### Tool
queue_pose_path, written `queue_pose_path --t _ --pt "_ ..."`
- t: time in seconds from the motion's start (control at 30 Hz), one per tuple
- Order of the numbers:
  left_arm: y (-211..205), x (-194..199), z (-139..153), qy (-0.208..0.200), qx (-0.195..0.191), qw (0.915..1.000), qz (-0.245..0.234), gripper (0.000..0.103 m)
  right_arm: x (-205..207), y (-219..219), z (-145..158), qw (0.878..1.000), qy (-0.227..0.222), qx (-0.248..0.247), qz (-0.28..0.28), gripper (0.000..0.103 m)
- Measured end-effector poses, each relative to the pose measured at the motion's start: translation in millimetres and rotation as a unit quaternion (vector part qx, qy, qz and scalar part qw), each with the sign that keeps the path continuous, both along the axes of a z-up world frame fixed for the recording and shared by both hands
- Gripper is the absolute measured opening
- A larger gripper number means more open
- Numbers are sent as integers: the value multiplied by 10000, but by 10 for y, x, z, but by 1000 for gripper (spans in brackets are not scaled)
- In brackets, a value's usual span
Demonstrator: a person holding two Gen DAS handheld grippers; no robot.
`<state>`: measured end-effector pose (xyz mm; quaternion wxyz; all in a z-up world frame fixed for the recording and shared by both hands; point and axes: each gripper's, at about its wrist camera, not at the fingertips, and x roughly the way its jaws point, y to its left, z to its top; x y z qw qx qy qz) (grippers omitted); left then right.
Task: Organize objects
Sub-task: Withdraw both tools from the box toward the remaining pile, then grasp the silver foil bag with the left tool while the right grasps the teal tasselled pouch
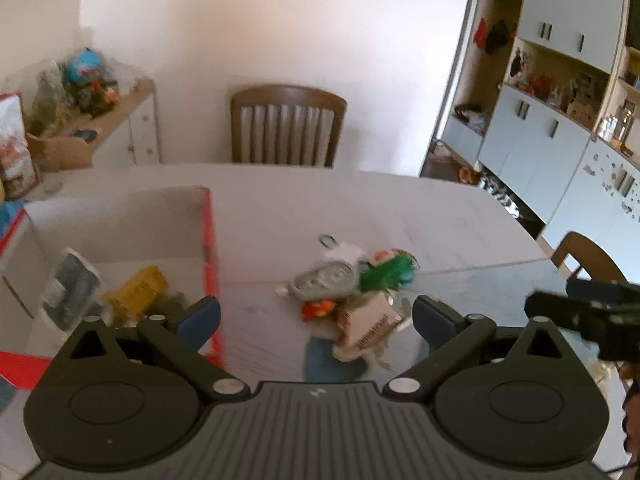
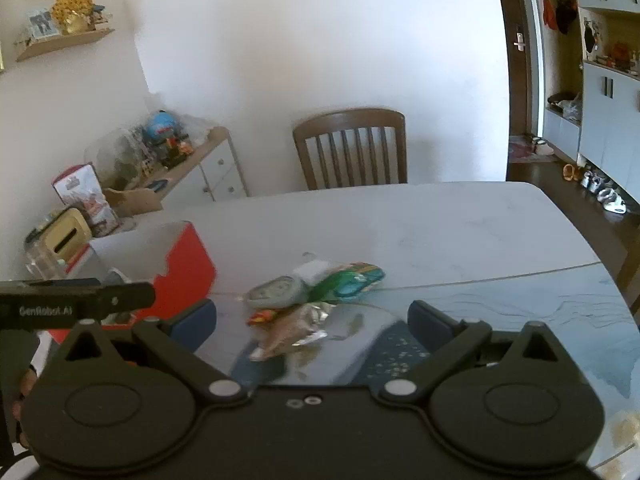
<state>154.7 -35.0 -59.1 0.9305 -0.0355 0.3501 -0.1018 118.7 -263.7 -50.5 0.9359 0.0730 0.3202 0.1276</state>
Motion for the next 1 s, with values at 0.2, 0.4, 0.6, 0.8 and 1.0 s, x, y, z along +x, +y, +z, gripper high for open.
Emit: queue_pose_path --t 0.2,0.4,0.6,0.8,1.0 --pt "-226 138 -258 208 -120 9997 28 103 286 -229 -144 9998 115 -169 -69 102" --pt "-456 307 -442 249 -13 9996 122 103 642 -341 -276 9994 186 -276 -63 102" --pt "-622 545 -626 385 82 9989 249 103 1064 -329 -432 9990 266 -352 42 102" --pt "-711 713 -840 623 95 9971 416 103 1492 -240 -610 9979 443 -378 277 101" --pt "-771 849 -1006 814 148 9951 550 103 1805 -148 -847 9961 767 -268 347 100"
